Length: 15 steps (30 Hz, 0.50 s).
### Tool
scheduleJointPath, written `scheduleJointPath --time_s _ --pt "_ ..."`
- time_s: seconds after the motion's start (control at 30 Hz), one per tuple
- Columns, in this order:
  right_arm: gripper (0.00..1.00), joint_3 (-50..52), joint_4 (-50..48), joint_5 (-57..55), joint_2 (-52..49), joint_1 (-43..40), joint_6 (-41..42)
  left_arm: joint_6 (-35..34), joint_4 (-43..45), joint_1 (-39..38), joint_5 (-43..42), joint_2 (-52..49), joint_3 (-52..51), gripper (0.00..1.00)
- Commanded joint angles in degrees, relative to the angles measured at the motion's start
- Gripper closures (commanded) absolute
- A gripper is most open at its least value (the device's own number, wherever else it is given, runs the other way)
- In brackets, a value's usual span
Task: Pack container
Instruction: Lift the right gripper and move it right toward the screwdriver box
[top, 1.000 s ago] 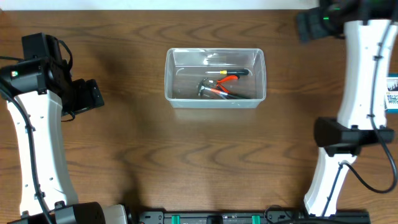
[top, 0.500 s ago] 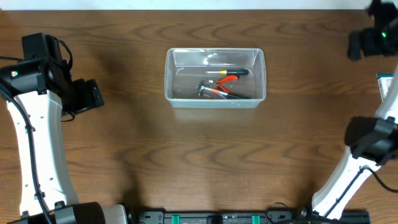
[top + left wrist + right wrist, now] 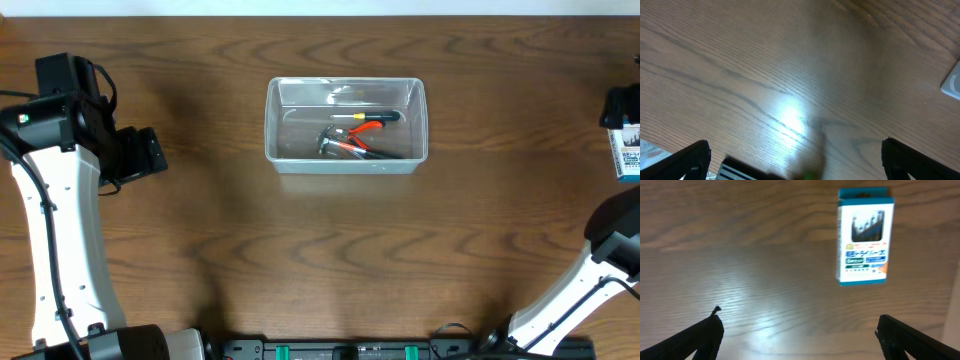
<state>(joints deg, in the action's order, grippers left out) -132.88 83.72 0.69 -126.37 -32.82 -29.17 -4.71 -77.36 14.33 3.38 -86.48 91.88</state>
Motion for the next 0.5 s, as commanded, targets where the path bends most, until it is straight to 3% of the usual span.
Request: scheduleJointPath --time_s 0.0,0.47 --pt "0.01 1.51 -2.05 -0.02 0.55 -1.7 -6.97 -0.35 -0.15 0.24 0.07 0.55 1.27 0.02" --pt "0.01 2.03 -9.84 0.85 -7.21 -4.92 -4.96 -0.35 1.99 0.24 0.07 0.55 1.27 0.02"
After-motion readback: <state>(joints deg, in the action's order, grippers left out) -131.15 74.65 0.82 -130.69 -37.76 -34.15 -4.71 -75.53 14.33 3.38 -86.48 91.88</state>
